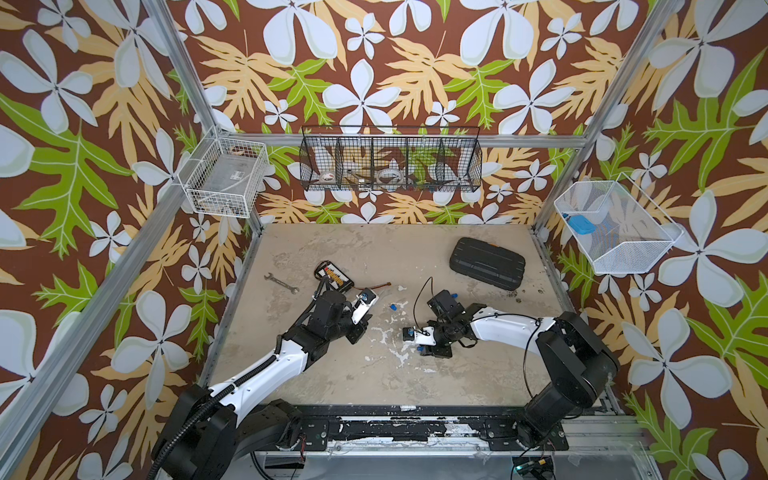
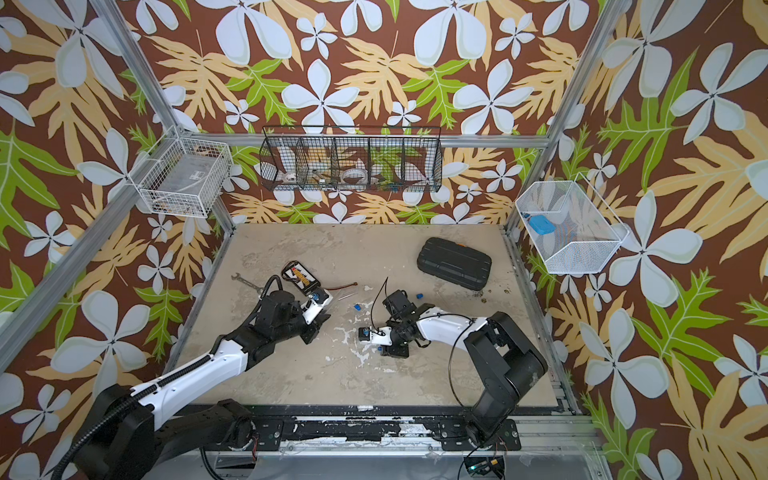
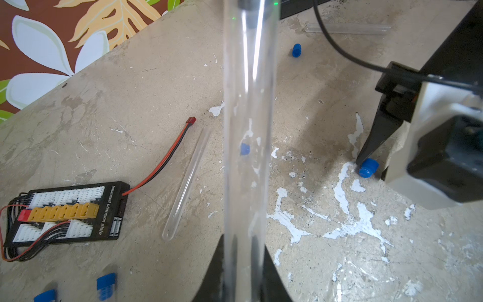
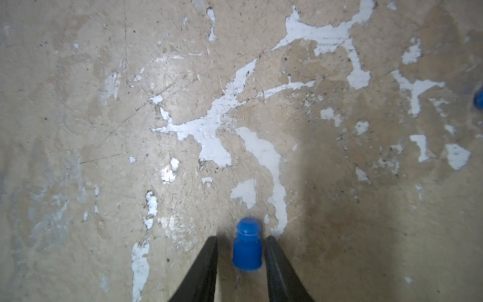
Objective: Insert stoppers into test tubes
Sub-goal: Place the stopper at the center of the board.
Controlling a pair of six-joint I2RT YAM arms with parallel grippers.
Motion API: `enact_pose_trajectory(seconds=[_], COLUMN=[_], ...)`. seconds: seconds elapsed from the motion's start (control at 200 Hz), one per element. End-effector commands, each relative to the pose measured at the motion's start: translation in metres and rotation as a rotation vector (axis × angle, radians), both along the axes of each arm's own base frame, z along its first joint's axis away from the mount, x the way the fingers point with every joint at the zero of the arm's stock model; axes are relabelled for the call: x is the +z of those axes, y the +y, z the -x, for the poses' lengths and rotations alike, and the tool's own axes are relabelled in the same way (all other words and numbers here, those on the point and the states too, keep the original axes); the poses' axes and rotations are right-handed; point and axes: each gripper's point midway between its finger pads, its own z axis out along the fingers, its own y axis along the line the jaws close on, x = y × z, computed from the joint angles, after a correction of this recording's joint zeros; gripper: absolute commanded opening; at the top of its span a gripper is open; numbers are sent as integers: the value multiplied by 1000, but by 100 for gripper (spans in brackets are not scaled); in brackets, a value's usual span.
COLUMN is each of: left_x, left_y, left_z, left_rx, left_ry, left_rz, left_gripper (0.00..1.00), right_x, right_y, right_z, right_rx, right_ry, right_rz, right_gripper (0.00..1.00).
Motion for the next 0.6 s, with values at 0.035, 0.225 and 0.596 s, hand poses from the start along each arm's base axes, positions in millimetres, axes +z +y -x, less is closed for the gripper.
enact_pose_trajectory(seconds=[0.035, 0.225, 0.596], left_x=[3, 3, 2], left_y=[-3, -3, -2], left_z=[0, 0, 0], left_rx=[-13, -14, -15], left_ry=[-10, -11, -10], left_rz=[10, 12, 8], left_gripper=[0, 0, 0], right_x=[1, 0, -4], right_y=[-4, -3, -4], right_z=[0, 0, 0], right_rx=[7, 5, 2], right_ry=[-21, -10, -3], right_rz=[13, 9, 26], right_gripper=[35, 34, 31])
